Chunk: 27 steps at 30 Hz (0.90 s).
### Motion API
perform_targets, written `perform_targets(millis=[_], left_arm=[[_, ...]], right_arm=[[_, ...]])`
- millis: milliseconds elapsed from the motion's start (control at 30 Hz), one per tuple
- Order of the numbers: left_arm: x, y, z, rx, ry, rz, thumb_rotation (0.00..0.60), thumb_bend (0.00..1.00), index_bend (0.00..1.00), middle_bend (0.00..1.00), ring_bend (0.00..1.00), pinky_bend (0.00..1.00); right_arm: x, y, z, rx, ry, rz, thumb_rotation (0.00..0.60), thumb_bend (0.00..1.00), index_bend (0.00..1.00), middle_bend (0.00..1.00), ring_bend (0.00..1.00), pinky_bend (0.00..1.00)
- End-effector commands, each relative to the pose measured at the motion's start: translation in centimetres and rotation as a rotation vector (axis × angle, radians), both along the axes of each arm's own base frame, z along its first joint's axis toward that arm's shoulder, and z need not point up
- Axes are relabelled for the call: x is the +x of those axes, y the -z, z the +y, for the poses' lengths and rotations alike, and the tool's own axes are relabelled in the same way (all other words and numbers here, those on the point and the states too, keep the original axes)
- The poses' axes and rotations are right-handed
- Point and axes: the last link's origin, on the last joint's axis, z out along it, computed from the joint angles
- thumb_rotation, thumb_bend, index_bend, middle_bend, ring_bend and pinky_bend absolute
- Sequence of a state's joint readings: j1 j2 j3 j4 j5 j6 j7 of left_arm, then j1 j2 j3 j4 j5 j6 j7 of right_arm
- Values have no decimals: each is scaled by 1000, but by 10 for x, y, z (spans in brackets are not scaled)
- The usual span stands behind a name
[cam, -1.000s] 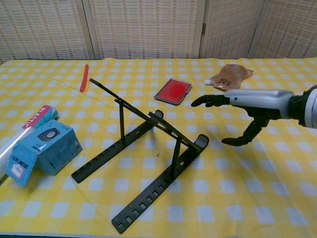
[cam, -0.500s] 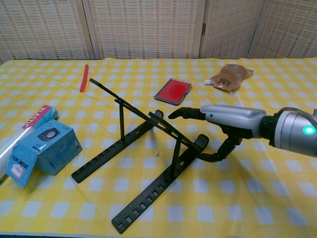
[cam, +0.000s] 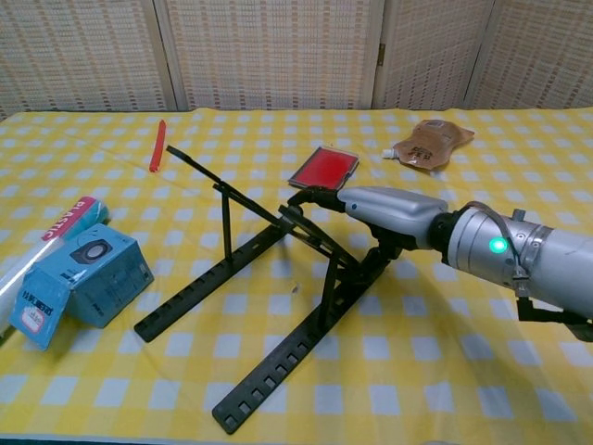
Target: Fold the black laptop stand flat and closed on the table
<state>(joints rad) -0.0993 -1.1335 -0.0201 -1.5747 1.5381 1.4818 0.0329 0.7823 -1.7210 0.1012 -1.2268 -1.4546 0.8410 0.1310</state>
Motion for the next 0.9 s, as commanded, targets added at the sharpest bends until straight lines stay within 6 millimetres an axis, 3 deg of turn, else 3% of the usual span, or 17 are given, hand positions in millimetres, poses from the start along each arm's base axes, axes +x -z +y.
perform_targets(millis=[33, 567, 733, 900], left_arm=[[-1, -1, 1, 3, -2, 0, 600, 90, 0, 0, 0, 0], [-3, -1, 2, 4, -13, 8, 600, 90, 0, 0, 0, 0], [-3, -1, 2, 2, -14, 9, 600, 89, 0, 0, 0, 0], [-2, -1, 4, 0, -9, 7, 600, 90, 0, 0, 0, 0]], right_arm=[[0, -1, -10, -31, 10, 5, 600, 393, 0, 0, 0, 0], [-6, -37, -70, -172, 121, 19, 600, 393, 0, 0, 0, 0], [-12, -43, -75, -175, 135, 54, 600, 393, 0, 0, 0, 0], [-26, -51, -64, -120, 120, 118, 600, 392, 0, 0, 0, 0]])
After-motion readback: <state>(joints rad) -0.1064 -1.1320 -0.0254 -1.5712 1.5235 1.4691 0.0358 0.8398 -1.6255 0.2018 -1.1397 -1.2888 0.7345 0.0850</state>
